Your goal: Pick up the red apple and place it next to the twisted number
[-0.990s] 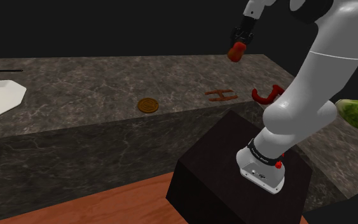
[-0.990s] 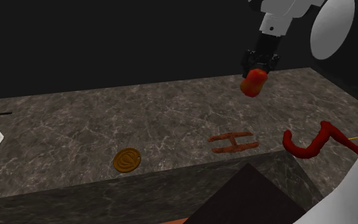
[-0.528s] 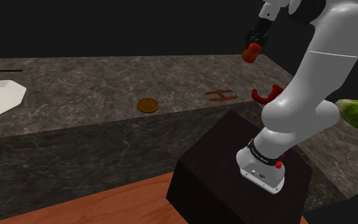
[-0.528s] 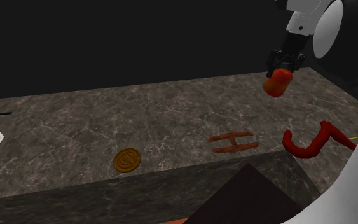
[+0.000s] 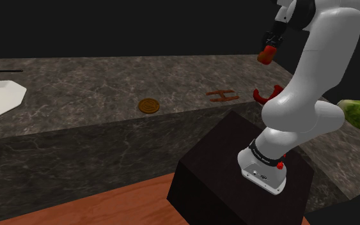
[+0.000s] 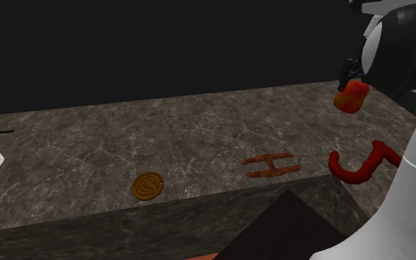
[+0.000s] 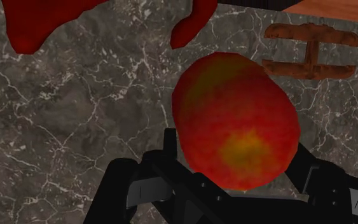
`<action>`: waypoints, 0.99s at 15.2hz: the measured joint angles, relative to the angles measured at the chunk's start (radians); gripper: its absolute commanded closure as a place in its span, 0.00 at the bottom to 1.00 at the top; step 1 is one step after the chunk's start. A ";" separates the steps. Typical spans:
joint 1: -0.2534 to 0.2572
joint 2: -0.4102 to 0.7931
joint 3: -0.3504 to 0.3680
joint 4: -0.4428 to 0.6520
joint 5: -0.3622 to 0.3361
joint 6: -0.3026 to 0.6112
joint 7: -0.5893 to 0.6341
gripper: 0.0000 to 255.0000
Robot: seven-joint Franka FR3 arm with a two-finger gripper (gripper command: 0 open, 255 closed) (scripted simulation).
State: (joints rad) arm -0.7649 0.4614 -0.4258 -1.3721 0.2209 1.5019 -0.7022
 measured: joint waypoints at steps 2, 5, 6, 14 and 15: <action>-0.004 0.006 -0.001 -0.015 0.001 0.019 -0.009 1.00; -0.004 0.011 0.000 -0.045 0.003 0.053 -0.017 1.00; -0.004 0.014 0.000 -0.055 0.004 0.066 -0.019 1.00; -0.002 0.046 0.007 -0.115 0.017 0.155 -0.031 1.00; 0.001 0.045 0.008 -0.131 0.018 0.169 -0.030 1.00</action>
State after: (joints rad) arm -0.7642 0.5062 -0.4181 -1.5033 0.2385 1.6712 -0.7325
